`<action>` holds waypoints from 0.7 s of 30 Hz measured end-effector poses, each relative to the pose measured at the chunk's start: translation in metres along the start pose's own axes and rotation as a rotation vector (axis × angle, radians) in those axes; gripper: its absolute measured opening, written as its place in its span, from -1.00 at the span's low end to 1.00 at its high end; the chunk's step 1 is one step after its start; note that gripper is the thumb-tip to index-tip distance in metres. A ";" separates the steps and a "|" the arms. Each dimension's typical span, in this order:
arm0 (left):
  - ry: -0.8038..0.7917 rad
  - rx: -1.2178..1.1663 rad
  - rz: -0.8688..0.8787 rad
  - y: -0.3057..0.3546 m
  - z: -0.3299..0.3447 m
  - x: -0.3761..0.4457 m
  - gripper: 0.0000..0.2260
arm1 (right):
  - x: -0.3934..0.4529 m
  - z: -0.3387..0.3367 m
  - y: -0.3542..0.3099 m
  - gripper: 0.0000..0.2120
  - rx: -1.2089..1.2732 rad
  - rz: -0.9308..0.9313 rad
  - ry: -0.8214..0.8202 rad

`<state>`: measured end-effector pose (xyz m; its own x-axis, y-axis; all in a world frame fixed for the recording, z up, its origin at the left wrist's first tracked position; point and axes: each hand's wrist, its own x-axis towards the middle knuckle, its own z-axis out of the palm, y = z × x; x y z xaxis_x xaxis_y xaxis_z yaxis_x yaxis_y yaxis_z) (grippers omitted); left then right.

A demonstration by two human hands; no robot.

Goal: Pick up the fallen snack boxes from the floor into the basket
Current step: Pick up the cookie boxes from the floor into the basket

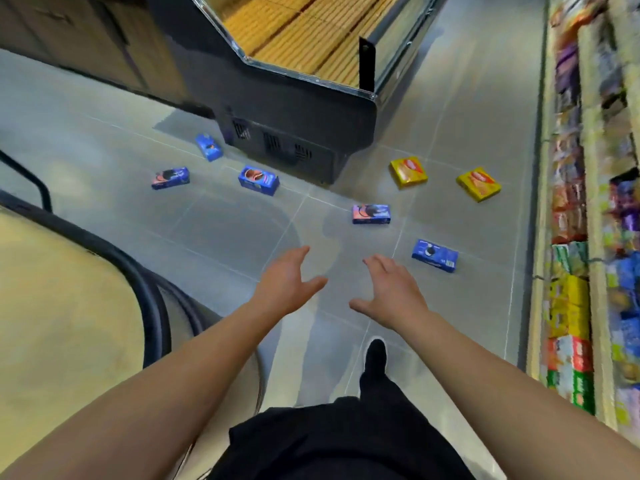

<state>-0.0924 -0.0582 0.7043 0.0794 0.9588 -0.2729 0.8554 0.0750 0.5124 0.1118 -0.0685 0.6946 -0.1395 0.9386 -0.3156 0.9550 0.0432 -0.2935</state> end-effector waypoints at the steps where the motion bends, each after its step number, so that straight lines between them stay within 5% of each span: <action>1: 0.025 -0.004 -0.034 0.000 -0.003 0.014 -0.36 | 0.022 -0.006 0.003 -0.13 -0.010 -0.033 -0.009; 10: 0.241 -0.143 -0.369 0.001 -0.043 0.087 -0.36 | 0.185 -0.060 0.001 -0.09 -0.103 -0.328 -0.106; 21: 0.373 -0.330 -0.610 -0.092 -0.106 0.203 -0.36 | 0.371 -0.066 -0.105 -0.11 -0.223 -0.529 -0.232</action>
<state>-0.2090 0.1582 0.6880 -0.5826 0.7462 -0.3221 0.4918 0.6392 0.5912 -0.0233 0.2973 0.6679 -0.6385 0.6728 -0.3737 0.7691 0.5764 -0.2762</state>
